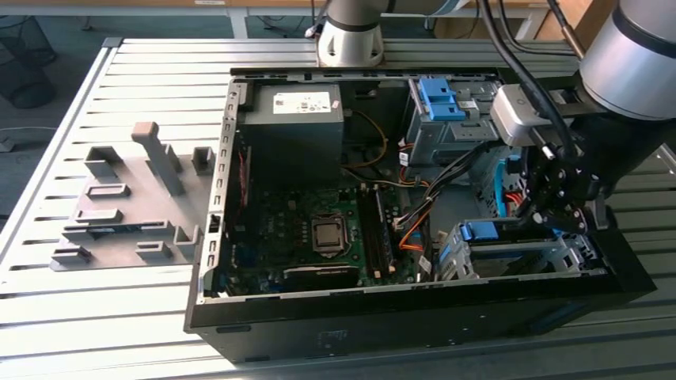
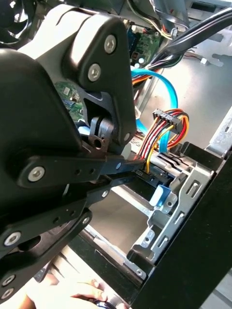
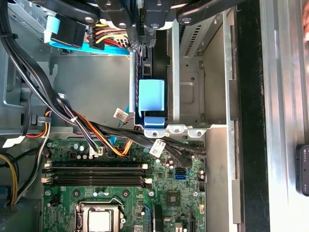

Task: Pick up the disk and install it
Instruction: 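Insert the first disk wire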

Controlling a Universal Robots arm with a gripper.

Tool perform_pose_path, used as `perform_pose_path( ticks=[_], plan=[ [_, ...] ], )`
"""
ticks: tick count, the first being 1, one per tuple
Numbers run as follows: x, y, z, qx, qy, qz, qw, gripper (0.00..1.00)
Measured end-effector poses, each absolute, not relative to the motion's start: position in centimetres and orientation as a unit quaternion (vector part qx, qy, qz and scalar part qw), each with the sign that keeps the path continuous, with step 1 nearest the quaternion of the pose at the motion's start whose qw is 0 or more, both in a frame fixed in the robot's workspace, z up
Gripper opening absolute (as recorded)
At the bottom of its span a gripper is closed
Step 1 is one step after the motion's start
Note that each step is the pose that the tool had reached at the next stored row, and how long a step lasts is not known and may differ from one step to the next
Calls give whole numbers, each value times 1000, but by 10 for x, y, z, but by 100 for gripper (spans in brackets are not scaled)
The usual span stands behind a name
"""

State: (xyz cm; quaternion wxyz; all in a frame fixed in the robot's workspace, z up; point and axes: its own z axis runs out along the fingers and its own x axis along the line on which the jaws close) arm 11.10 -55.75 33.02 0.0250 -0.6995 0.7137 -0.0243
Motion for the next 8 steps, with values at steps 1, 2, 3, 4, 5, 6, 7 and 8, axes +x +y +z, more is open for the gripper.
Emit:
perform_pose_path(
  ticks=[1,2,3,4,5,6,7,8],
  plan=[
    [111,-558,330,-700,714,-24,25,16],
    [111,-558,329,-700,714,-24,25,16],
    [111,-558,328,-700,714,-24,25,16],
    [111,-558,328,-700,714,-24,25,16],
    [111,-558,328,-700,714,-24,25,16],
    [111,-558,328,-700,714,-24,25,16],
    [111,-558,328,-700,714,-24,25,16],
    [111,-558,328,-700,714,-24,25,16]
  ],
)
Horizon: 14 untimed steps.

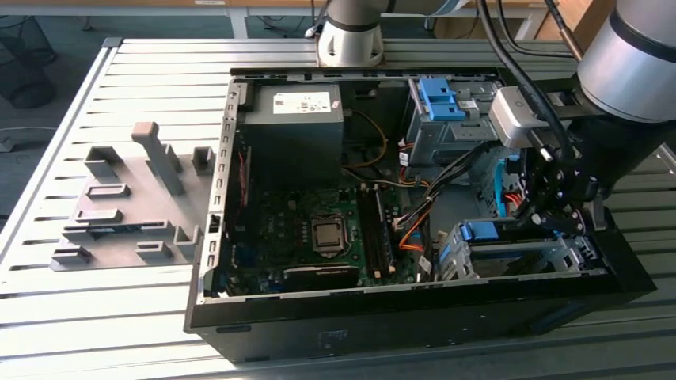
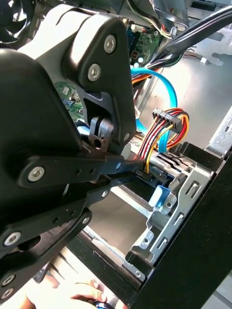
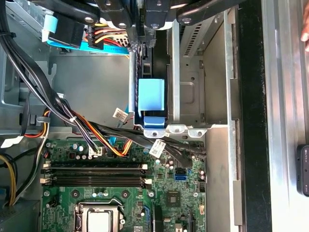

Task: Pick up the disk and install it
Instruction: 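Insert the first disk wire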

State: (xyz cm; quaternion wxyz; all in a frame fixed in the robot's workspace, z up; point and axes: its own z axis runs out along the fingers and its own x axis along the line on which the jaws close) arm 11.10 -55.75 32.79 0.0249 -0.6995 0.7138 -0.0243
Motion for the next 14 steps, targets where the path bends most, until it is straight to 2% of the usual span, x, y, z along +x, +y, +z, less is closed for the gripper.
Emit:
perform_pose_path(
  ticks=[5,6,14],
  plan=[
    [111,-558,328,-700,714,-24,25,18],
    [111,-558,328,-700,714,-24,25,24],
    [111,-558,339,-700,714,-24,25,24]
  ],
)
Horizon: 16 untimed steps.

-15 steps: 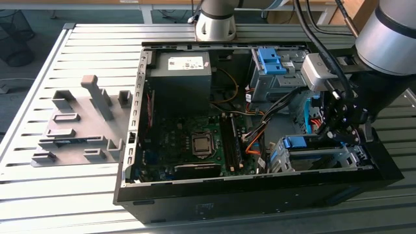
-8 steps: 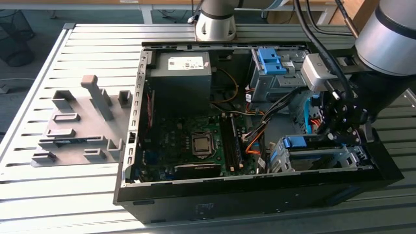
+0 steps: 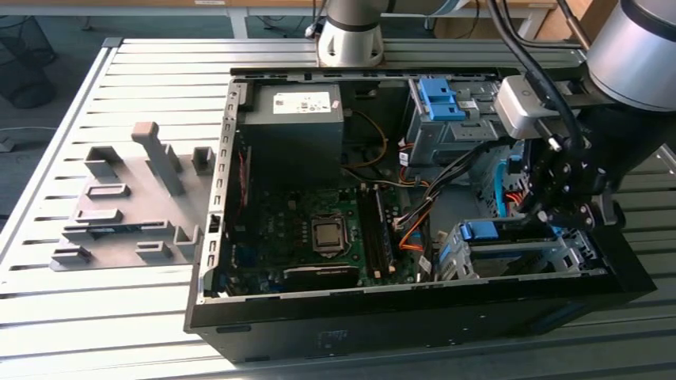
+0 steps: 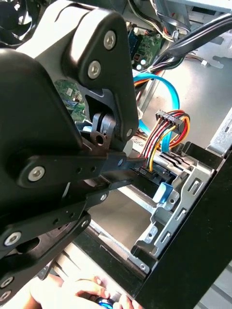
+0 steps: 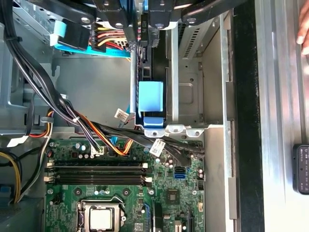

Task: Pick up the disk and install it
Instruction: 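Insert the first disk wire, then insert the second disk wire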

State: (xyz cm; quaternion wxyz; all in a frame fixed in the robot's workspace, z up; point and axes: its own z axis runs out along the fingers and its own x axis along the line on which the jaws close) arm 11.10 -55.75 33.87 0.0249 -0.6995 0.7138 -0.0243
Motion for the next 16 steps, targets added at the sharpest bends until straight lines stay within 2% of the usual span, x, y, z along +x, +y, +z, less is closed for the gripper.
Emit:
perform_pose_path(
  ticks=[3,5,16],
  plan=[
    [111,-558,339,-700,714,-24,25,22],
    [111,-558,339,-700,714,-24,25,11],
    [111,-558,340,-700,714,-24,25,11]
  ],
)
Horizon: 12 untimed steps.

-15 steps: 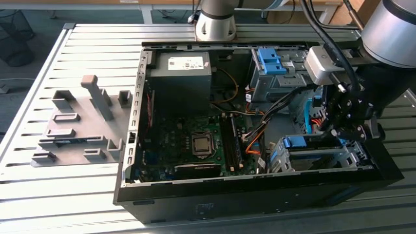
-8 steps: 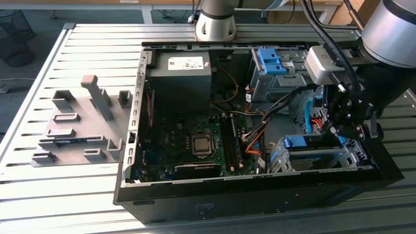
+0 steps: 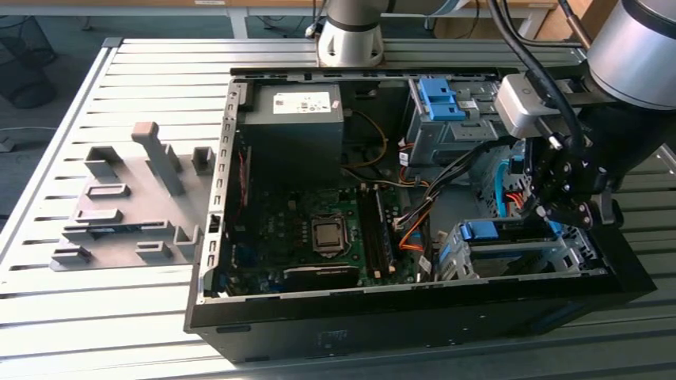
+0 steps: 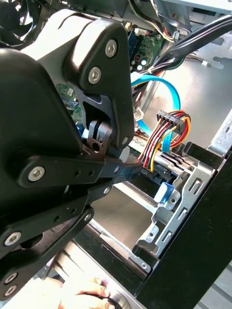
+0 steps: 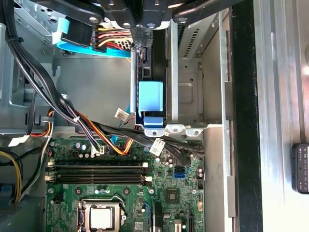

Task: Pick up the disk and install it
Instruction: 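Insert the second disk wire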

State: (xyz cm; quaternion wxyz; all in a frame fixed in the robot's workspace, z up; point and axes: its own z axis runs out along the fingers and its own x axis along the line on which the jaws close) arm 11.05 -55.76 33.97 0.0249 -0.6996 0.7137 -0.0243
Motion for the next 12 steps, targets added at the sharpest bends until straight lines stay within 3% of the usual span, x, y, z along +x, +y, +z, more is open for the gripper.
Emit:
perform_pose_path(
  ticks=[12],
  plan=[
    [107,-558,340,-700,714,-24,25,11]
  ],
)
